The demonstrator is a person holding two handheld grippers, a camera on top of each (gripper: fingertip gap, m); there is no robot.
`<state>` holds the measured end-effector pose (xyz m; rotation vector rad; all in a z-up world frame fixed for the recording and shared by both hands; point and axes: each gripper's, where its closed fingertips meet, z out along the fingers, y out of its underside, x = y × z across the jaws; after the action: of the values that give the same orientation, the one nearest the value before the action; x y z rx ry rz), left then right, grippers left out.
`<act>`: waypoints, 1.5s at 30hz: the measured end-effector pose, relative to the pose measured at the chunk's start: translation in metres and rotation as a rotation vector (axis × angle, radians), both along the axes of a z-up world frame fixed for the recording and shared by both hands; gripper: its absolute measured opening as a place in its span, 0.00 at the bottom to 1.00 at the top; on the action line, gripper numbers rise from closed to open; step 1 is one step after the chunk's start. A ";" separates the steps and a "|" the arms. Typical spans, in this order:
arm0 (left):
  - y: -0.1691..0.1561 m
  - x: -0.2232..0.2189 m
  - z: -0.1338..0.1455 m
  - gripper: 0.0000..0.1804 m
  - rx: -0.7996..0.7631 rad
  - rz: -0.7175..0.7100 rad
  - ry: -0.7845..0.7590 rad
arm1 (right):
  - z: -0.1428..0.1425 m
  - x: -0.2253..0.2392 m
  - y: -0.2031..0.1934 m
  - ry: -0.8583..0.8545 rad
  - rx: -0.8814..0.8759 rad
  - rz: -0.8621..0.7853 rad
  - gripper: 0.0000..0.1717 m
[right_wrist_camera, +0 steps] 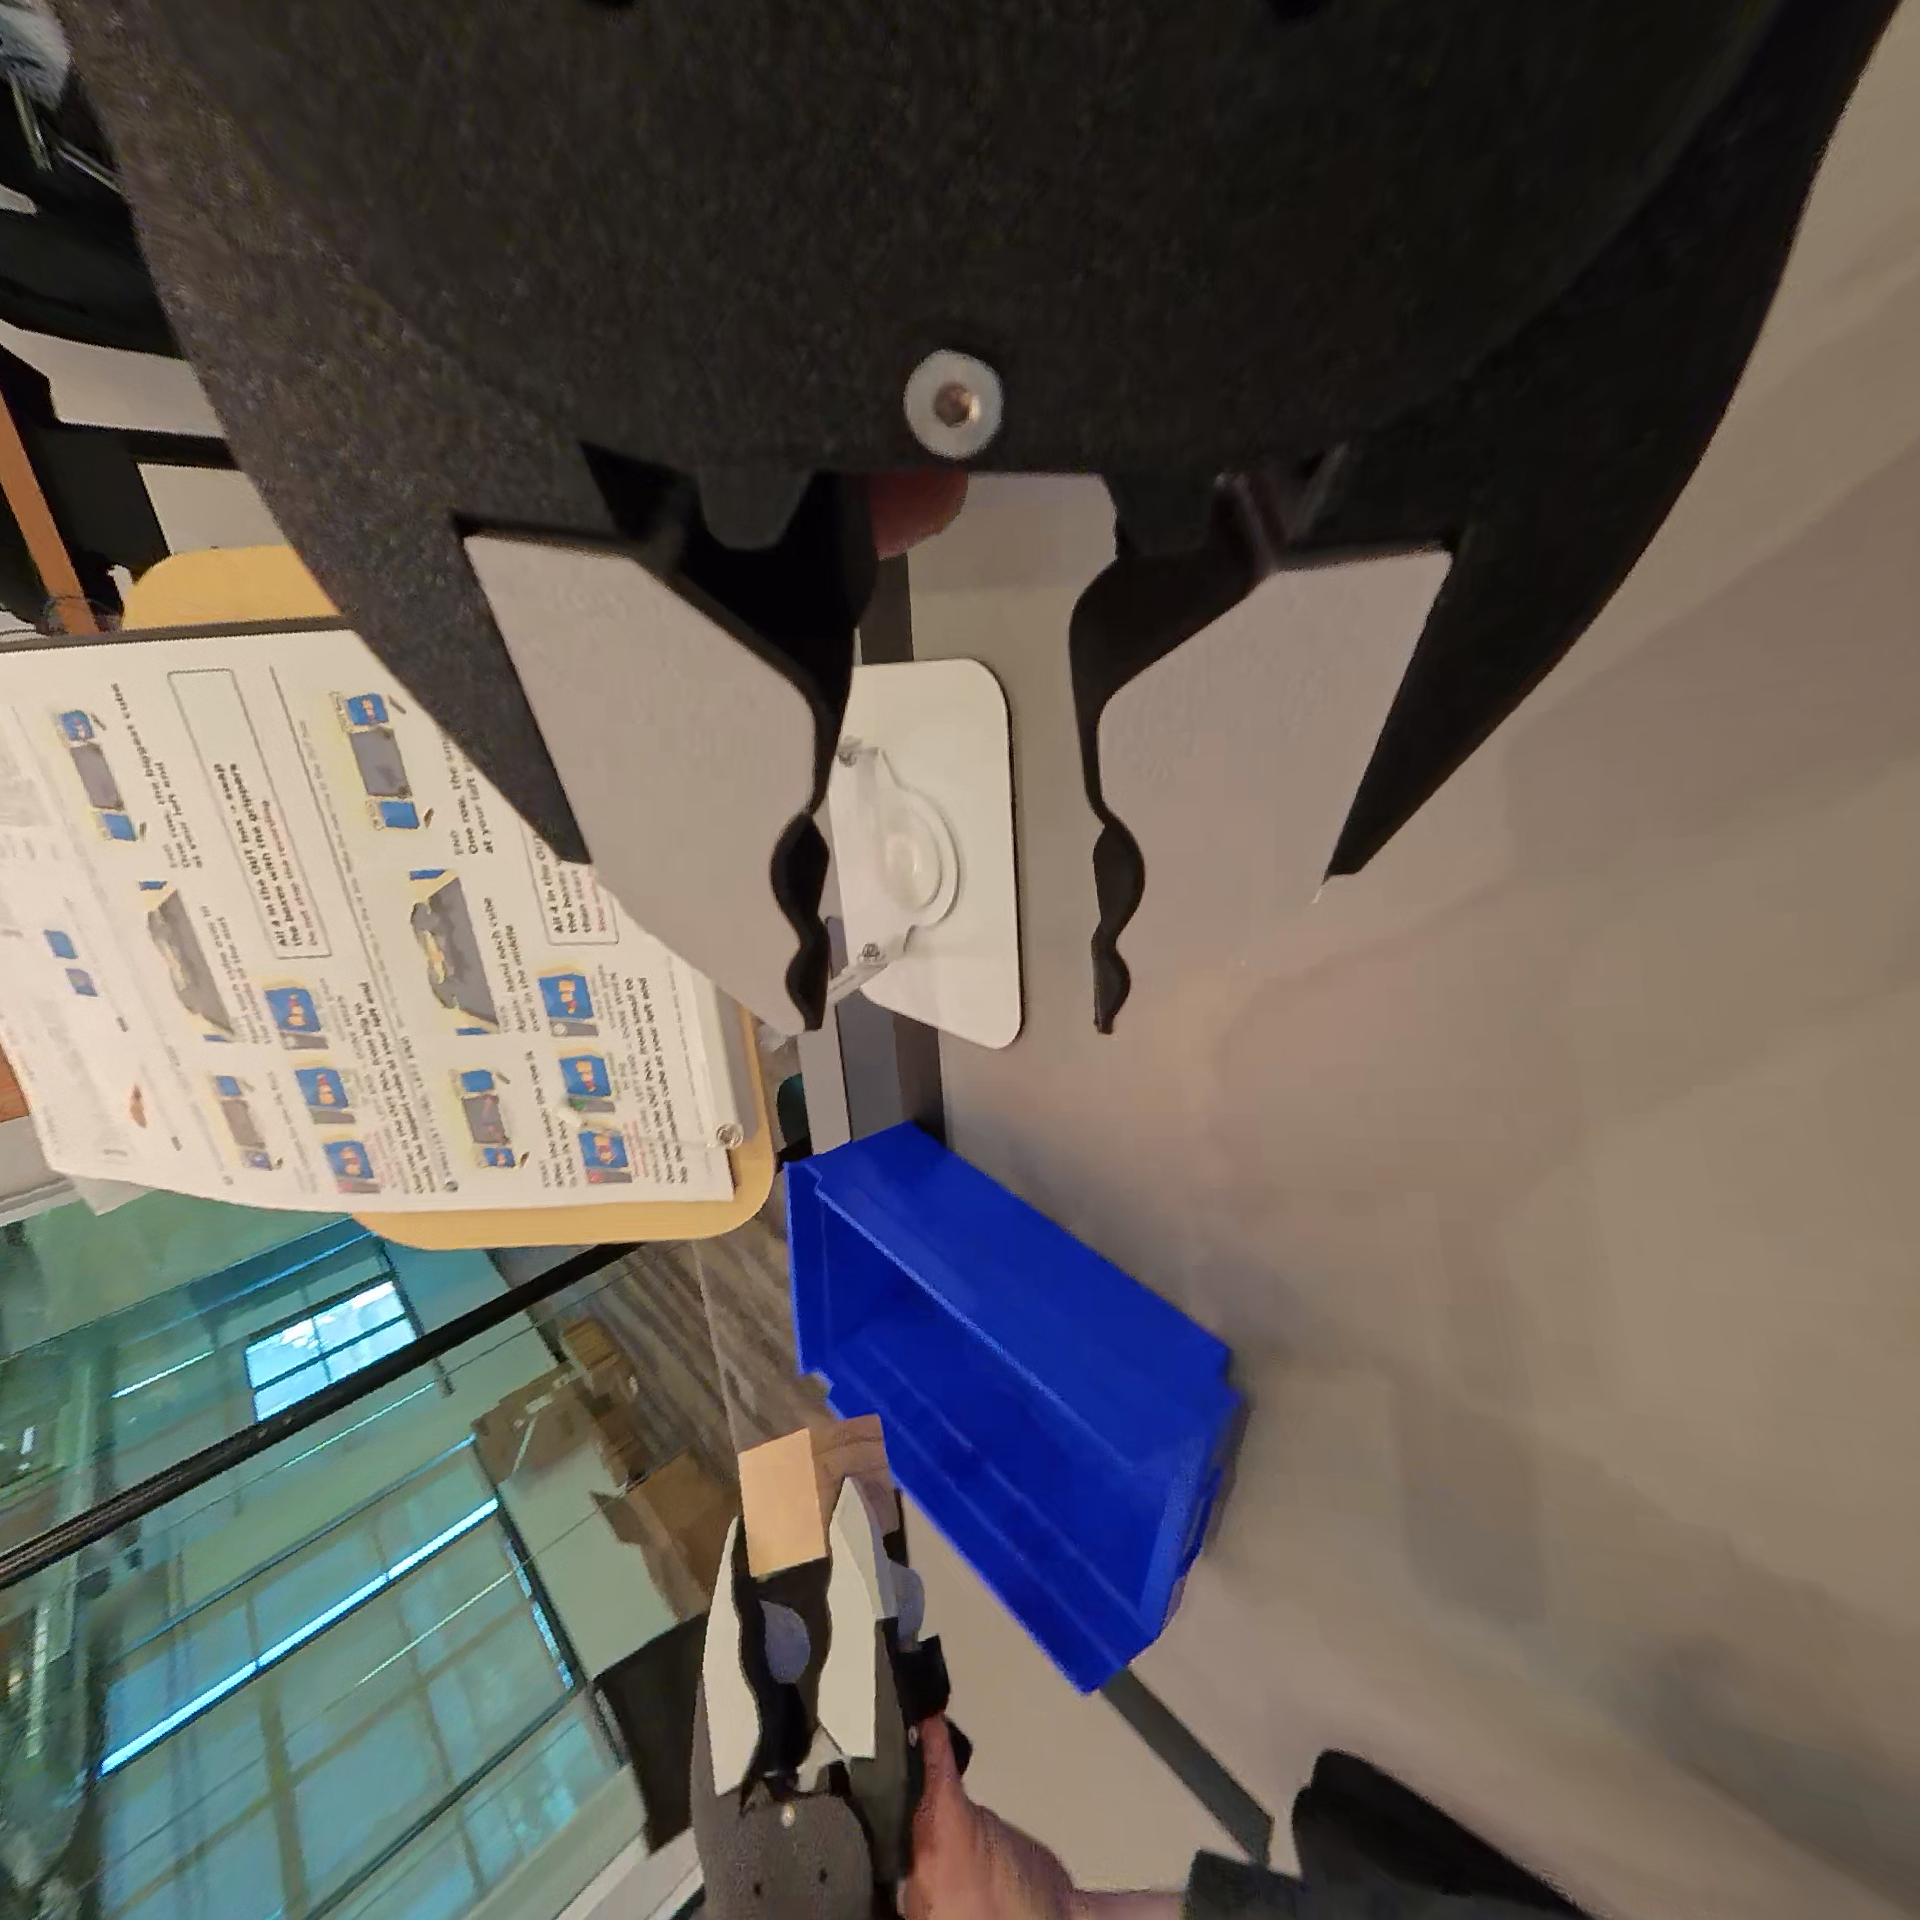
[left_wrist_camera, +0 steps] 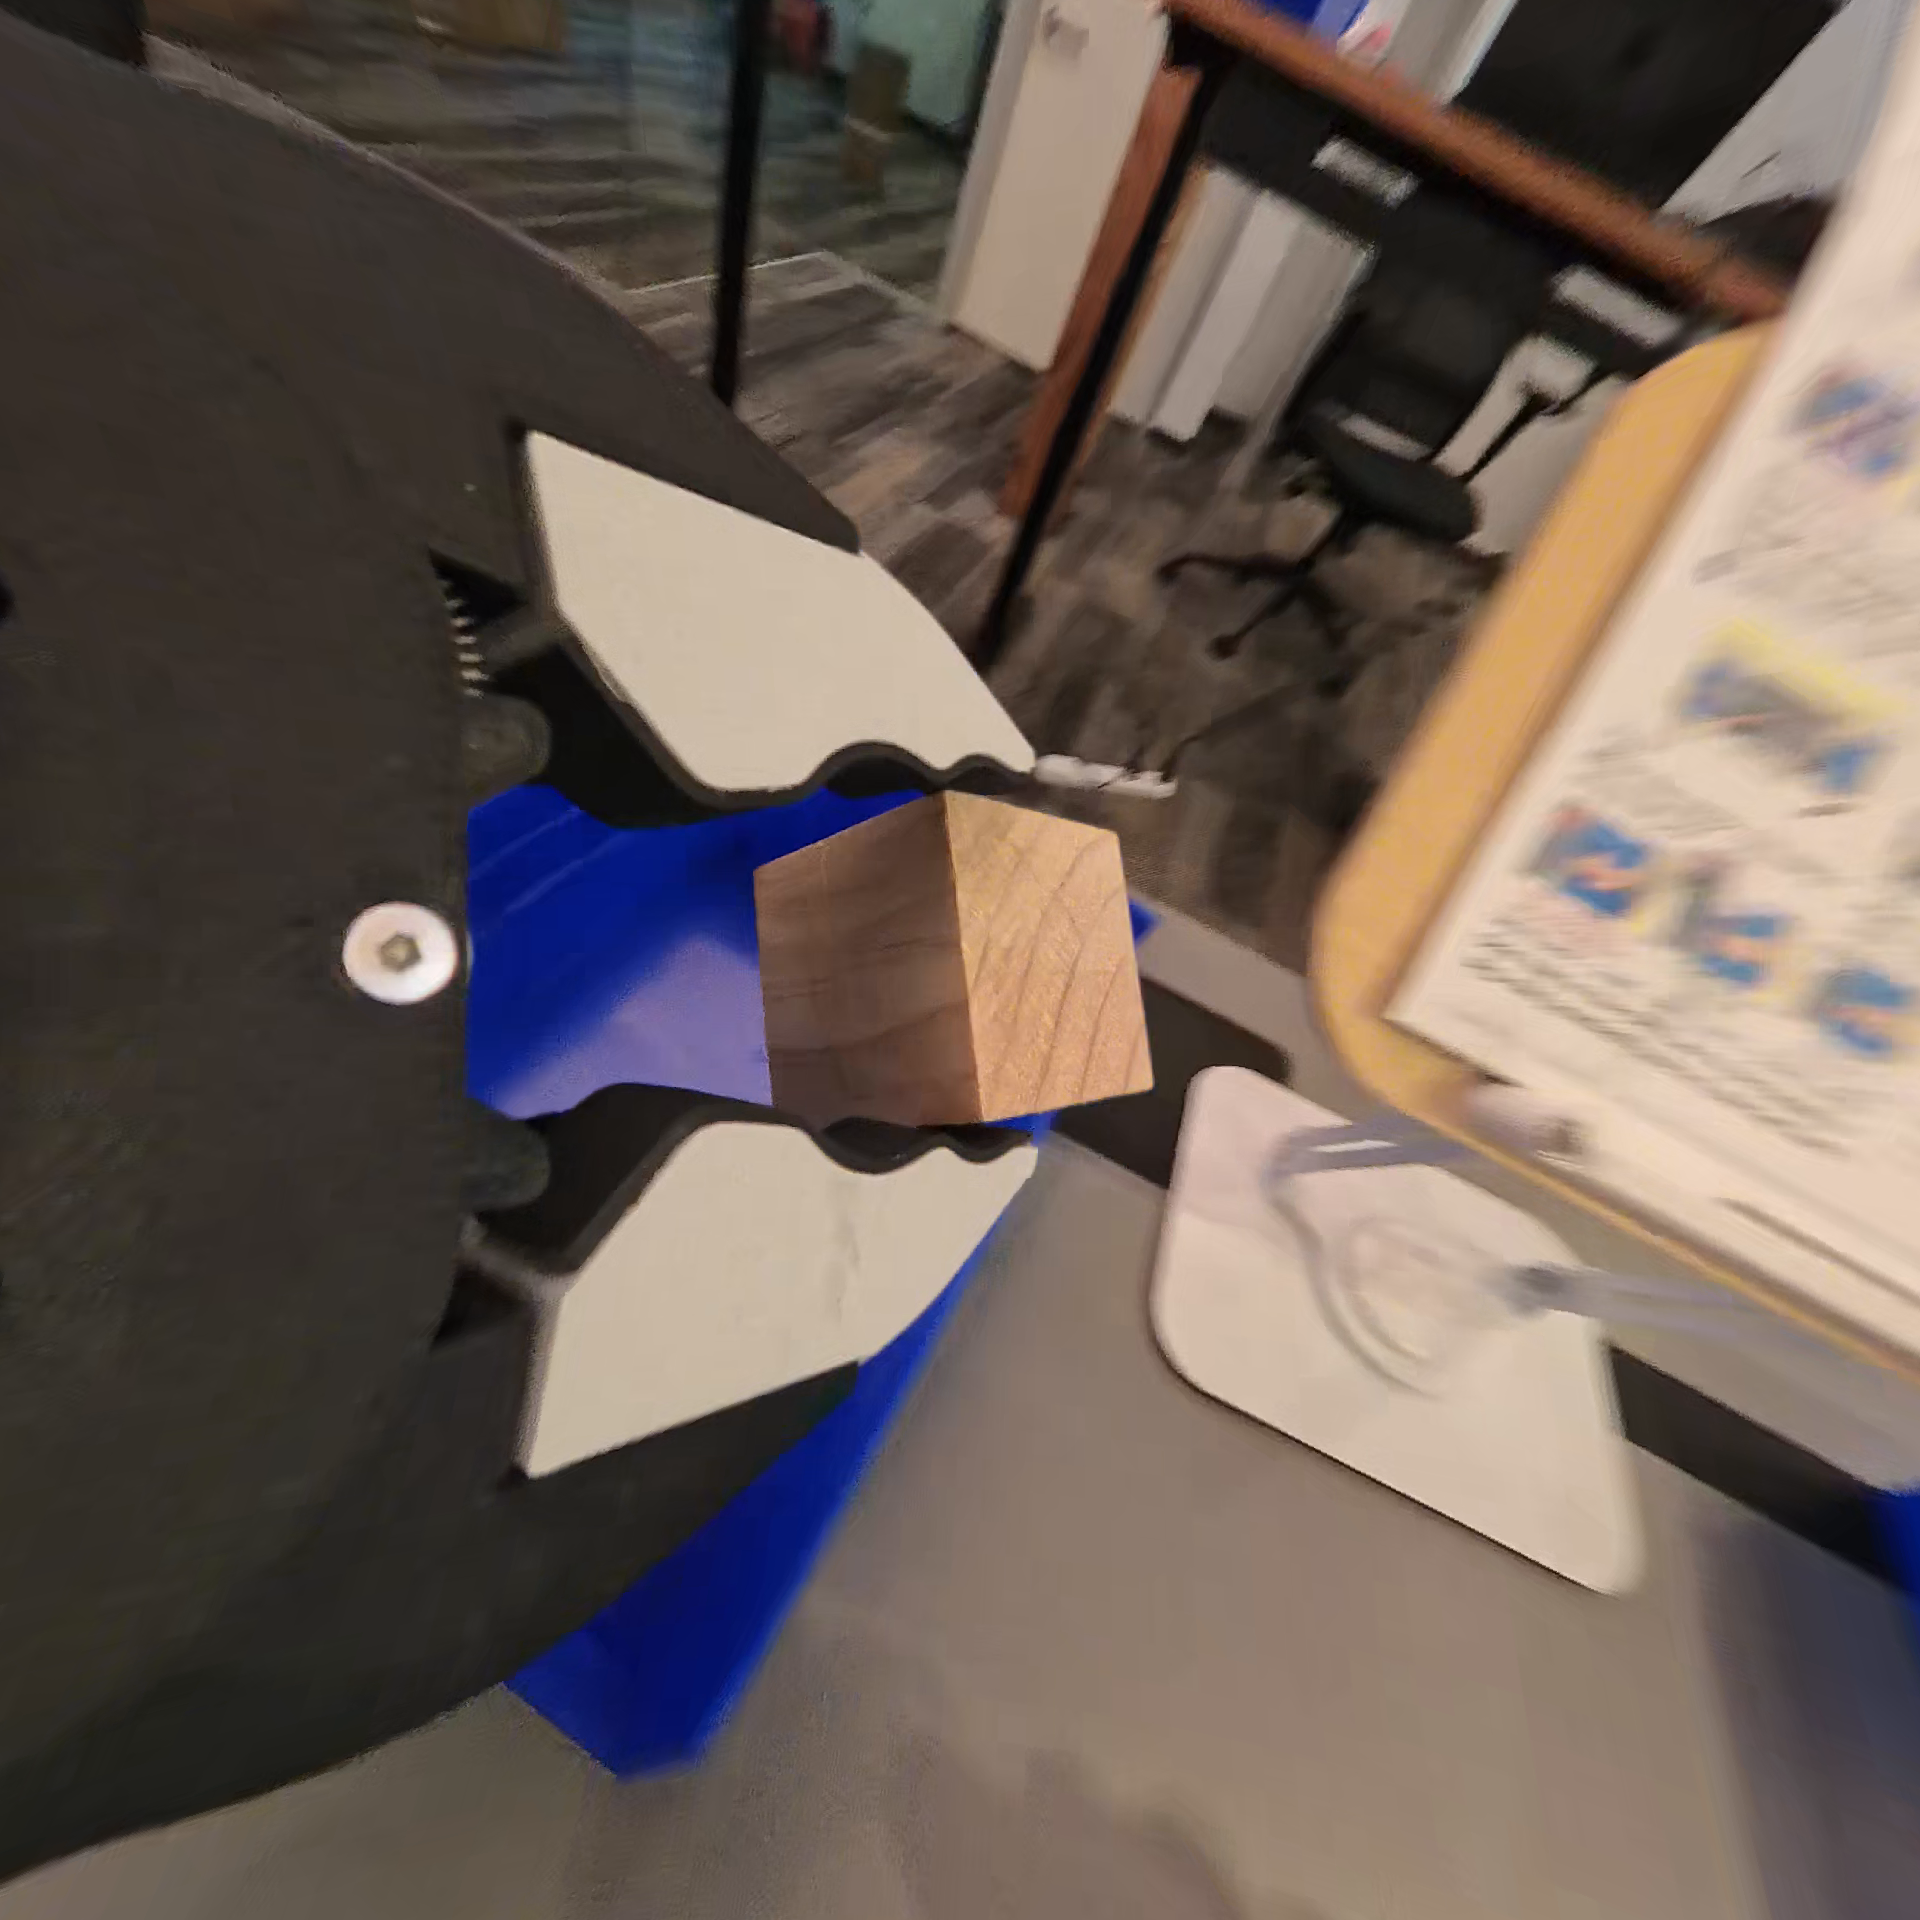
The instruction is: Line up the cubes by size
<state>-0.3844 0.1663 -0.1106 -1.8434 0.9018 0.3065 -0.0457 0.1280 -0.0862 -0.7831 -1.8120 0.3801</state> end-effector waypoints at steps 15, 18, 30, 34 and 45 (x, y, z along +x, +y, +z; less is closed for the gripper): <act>-0.062 0.197 0.103 0.33 0.342 -0.544 -0.155 | 0.035 -0.024 -0.014 0.274 -0.171 0.085 0.34; -0.077 0.229 0.112 0.33 0.378 -0.642 -0.136 | 0.044 -0.025 -0.019 0.332 -0.193 0.112 0.37; -0.117 0.323 0.106 0.33 0.432 -0.835 0.013 | 0.058 -0.021 -0.052 0.414 -0.155 0.273 0.43; -0.118 0.334 0.098 0.33 0.401 -0.856 0.044 | 0.057 -0.018 -0.065 0.408 -0.122 0.334 0.42; -0.123 0.346 0.088 0.33 0.373 -0.896 0.073 | 0.054 -0.017 -0.081 0.389 -0.079 0.392 0.35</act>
<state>-0.0385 0.0429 -0.0227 -0.9616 1.5015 -0.0289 -0.0631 0.0469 -0.0320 -0.3660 -1.5787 0.8055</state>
